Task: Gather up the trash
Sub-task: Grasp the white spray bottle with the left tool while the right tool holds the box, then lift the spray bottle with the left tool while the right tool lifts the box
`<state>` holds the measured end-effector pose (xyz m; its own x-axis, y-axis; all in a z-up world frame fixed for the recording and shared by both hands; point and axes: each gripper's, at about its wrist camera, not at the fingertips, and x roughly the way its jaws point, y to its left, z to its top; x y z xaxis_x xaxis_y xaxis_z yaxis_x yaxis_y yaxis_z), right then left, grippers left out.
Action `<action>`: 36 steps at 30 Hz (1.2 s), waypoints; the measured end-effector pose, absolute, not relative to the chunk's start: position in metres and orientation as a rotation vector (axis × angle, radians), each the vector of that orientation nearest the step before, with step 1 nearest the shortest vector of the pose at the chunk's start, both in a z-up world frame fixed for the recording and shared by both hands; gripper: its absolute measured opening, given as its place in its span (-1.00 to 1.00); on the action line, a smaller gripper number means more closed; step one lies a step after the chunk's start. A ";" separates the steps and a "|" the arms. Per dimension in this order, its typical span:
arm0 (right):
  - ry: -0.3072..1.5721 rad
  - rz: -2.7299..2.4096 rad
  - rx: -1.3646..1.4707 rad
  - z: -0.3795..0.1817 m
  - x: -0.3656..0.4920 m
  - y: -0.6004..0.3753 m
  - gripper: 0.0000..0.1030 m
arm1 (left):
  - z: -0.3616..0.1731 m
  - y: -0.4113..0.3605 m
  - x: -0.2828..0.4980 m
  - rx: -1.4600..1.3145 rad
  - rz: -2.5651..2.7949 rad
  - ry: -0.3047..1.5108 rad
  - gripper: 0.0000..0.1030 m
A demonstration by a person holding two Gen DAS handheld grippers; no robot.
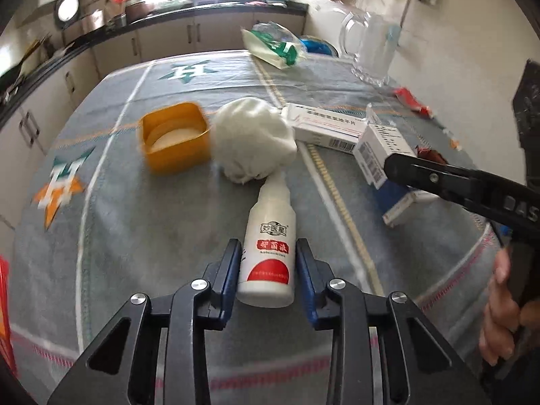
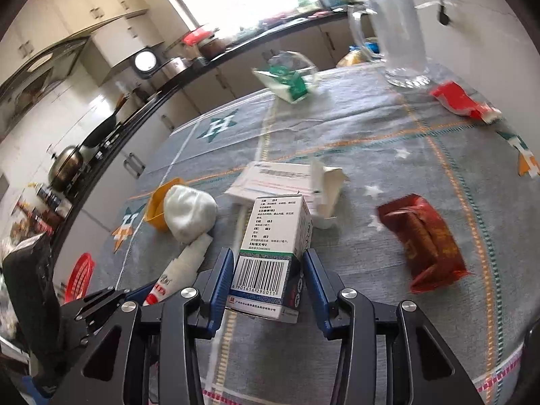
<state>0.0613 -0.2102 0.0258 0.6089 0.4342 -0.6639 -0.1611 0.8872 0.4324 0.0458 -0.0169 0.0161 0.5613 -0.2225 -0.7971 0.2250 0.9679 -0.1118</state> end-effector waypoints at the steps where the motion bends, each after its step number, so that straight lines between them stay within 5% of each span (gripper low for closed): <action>1: 0.847 0.365 0.339 0.026 0.061 -0.207 -0.10 | 0.018 -0.010 0.040 -0.018 -0.259 0.929 -0.42; 12: 0.780 0.578 0.162 0.032 0.037 -0.147 -0.11 | 0.024 0.045 0.000 -0.155 -0.151 0.804 -0.43; 27: 0.785 0.582 0.171 0.032 0.037 -0.148 -0.11 | 0.012 0.030 0.021 -0.069 -0.120 0.912 -0.44; 36: 0.756 0.608 0.173 0.037 0.032 -0.148 -0.12 | 0.036 0.040 -0.004 -0.118 -0.098 0.774 -0.44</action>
